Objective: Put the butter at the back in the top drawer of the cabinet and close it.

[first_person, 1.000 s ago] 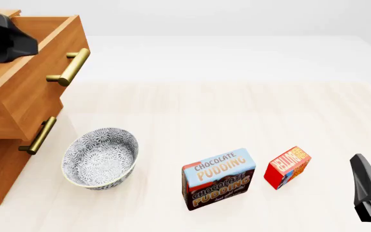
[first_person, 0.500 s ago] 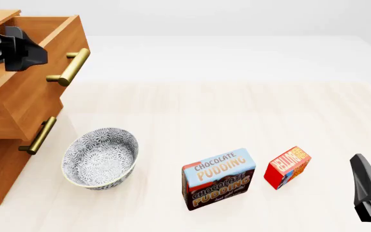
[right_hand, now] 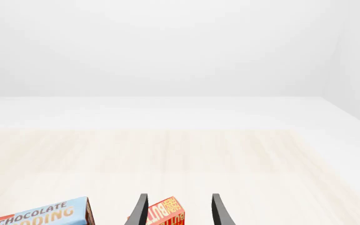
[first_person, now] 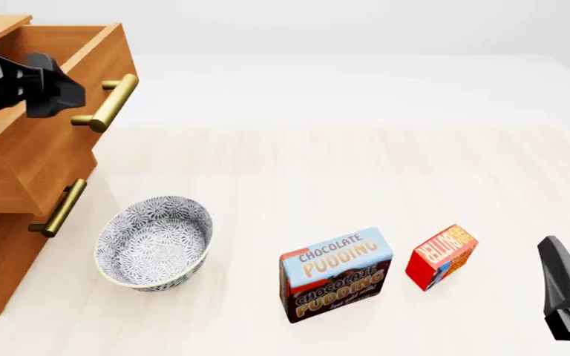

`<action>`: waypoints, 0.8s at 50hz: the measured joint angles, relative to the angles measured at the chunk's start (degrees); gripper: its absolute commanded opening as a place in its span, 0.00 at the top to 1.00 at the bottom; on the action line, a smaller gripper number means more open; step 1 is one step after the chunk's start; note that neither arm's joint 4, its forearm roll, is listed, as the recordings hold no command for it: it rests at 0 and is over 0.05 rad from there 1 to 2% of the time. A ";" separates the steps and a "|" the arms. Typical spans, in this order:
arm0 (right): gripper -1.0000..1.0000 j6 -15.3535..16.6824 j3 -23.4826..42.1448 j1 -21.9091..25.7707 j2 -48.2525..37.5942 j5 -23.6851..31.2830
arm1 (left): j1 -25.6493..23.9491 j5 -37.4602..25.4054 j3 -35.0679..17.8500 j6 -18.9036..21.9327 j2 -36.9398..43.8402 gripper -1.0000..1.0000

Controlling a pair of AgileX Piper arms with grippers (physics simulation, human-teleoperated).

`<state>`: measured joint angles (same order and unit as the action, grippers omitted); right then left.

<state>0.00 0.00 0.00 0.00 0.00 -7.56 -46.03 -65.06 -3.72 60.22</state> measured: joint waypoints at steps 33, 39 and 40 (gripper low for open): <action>0.00 0.00 0.00 0.00 0.00 0.00 | 0.78 1.39 0.91 -0.33 0.87 0.00; 0.00 0.00 0.00 0.00 0.00 0.00 | 0.92 1.70 0.96 -0.44 1.21 0.00; 0.00 0.00 0.00 0.00 0.00 0.00 | 0.94 1.78 1.00 -0.46 1.27 0.00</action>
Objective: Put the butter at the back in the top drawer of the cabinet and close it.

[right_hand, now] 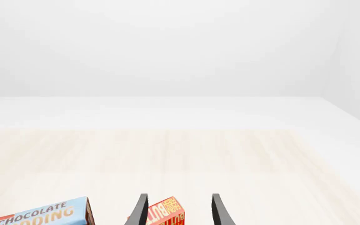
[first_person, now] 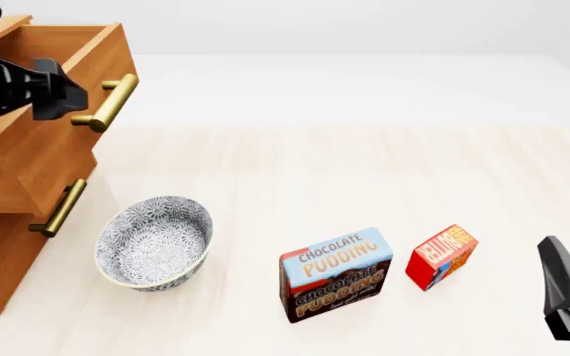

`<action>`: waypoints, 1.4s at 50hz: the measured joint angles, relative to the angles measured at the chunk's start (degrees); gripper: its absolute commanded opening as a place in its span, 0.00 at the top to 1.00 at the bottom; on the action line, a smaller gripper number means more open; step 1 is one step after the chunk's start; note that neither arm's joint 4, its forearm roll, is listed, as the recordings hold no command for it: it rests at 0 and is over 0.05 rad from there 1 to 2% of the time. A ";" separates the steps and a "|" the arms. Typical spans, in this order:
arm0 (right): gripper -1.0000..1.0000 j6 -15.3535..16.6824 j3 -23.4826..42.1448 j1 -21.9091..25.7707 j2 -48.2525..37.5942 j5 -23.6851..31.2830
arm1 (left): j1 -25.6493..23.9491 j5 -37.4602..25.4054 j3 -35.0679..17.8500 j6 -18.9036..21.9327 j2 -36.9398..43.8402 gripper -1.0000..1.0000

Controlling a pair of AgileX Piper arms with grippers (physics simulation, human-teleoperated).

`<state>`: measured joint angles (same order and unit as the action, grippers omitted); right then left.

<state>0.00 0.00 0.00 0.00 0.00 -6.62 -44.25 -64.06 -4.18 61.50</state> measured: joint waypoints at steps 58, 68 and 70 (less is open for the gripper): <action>0.00 0.00 0.00 0.00 0.00 0.00 | -0.92 4.01 2.64 0.20 2.46 0.00; 0.00 0.00 0.00 0.00 0.00 0.00 | -1.34 4.15 2.65 0.50 2.50 0.00; 0.00 0.00 0.00 0.00 0.00 0.00 | -1.46 4.18 2.65 0.59 2.51 0.00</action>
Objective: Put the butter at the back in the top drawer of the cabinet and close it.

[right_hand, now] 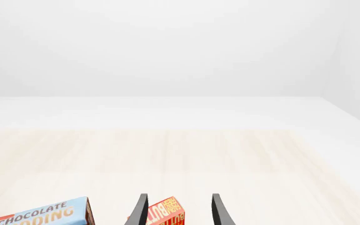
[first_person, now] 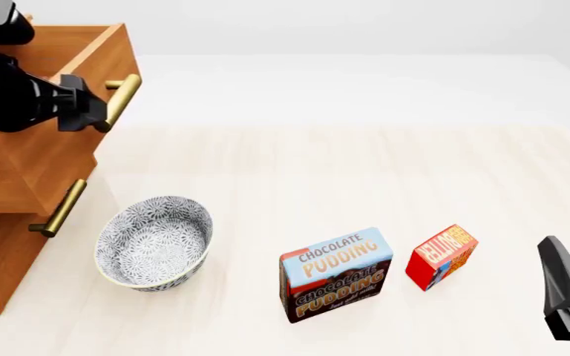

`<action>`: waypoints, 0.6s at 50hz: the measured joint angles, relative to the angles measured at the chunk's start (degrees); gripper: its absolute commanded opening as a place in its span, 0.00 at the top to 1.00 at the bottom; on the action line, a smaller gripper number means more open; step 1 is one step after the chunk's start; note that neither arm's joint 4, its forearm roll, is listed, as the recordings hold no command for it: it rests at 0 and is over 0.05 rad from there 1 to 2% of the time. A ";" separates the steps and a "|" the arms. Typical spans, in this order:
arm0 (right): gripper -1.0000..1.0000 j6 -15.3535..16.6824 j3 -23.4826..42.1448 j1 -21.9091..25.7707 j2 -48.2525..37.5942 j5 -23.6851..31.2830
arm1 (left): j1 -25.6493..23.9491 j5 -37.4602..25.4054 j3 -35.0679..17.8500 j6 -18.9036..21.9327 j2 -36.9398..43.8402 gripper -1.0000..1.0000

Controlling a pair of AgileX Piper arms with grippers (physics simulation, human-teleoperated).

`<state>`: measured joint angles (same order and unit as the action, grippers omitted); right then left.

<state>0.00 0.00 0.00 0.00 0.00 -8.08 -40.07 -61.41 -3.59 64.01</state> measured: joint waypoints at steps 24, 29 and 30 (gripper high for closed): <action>0.00 0.00 0.00 0.00 0.00 0.00 | -2.77 0.57 -0.02 1.78 0.22 0.00; 0.00 0.00 0.00 0.00 0.00 0.00 | -2.98 0.70 0.03 1.52 0.21 0.00; 0.00 0.00 0.00 0.00 0.00 0.00 | -3.02 0.73 0.04 1.46 0.21 0.00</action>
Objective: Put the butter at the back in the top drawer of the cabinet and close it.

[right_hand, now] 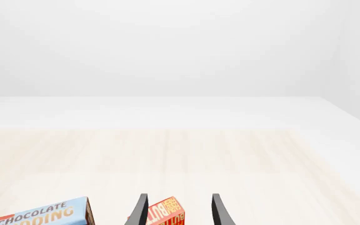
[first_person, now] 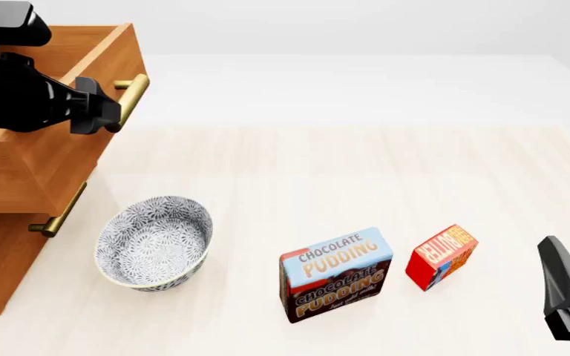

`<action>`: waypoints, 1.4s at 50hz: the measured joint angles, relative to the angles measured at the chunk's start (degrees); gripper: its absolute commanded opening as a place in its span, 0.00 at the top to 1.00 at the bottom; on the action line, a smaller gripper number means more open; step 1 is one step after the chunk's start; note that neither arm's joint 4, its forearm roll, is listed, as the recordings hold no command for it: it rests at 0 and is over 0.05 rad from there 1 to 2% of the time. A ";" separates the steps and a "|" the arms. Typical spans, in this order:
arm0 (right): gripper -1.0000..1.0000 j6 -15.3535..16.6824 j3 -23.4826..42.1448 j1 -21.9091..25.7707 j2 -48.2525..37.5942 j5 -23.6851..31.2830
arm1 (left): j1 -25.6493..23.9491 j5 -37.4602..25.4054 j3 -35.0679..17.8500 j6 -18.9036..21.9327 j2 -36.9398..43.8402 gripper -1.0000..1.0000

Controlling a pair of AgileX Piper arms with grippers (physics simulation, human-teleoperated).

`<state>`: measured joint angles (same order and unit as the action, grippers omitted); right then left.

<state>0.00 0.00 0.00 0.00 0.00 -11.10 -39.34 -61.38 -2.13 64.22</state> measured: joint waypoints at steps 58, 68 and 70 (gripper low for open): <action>0.00 0.00 0.00 0.00 0.00 0.00 | -3.51 4.06 1.64 -4.38 -0.66 0.00; 0.00 0.00 0.00 0.00 0.00 0.00 | -5.14 5.05 1.86 -5.21 -0.59 0.00; 0.00 0.00 0.00 0.00 0.00 0.00 | -5.48 5.23 1.88 -5.20 -0.55 0.00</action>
<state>0.00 0.00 0.00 0.00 0.00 -16.58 -34.12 -59.50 -7.33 63.67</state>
